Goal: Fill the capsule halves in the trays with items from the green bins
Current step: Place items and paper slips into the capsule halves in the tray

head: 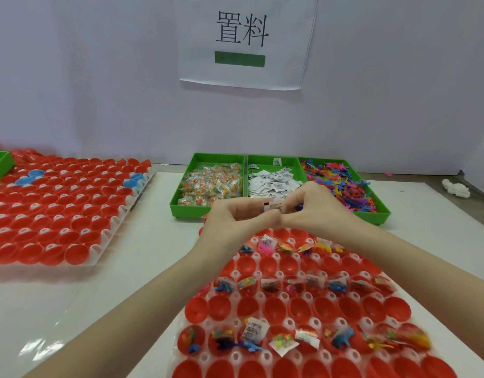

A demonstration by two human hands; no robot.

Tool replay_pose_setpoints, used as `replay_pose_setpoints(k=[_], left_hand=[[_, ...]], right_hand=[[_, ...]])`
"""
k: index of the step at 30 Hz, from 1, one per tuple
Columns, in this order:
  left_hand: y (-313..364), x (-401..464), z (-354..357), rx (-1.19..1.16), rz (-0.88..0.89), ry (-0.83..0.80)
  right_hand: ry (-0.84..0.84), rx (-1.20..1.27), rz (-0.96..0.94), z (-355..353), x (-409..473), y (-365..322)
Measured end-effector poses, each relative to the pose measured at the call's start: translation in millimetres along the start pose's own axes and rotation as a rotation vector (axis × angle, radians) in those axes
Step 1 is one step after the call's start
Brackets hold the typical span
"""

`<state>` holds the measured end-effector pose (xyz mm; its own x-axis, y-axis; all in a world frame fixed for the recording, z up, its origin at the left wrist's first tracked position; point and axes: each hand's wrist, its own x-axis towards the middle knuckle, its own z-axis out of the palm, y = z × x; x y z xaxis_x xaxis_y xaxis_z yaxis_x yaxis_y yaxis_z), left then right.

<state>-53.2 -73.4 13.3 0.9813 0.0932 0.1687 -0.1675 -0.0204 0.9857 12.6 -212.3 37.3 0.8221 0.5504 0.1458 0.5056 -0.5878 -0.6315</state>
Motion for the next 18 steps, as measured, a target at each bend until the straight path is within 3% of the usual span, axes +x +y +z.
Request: replay_pose_setpoints(k=[6, 12, 16, 18], left_hand=[[4, -14, -1, -0.075, -0.067, 0.023], [13, -38, -8, -0.092, -0.204, -0.053], [21, -54, -10, -0.082, -0.212, -0.121], [27, -61, -10, -0.054, -0.195, -0.155]], right_hand=[[-0.115, 0.173, -0.06, -18, -35, -18], [-0.171, 0.291, 0.042, -31, -58, -29], [-0.192, 0.307, -0.118, -22, -76, -43], [-0.107, 0.397, -0.186, -17, -80, -48]])
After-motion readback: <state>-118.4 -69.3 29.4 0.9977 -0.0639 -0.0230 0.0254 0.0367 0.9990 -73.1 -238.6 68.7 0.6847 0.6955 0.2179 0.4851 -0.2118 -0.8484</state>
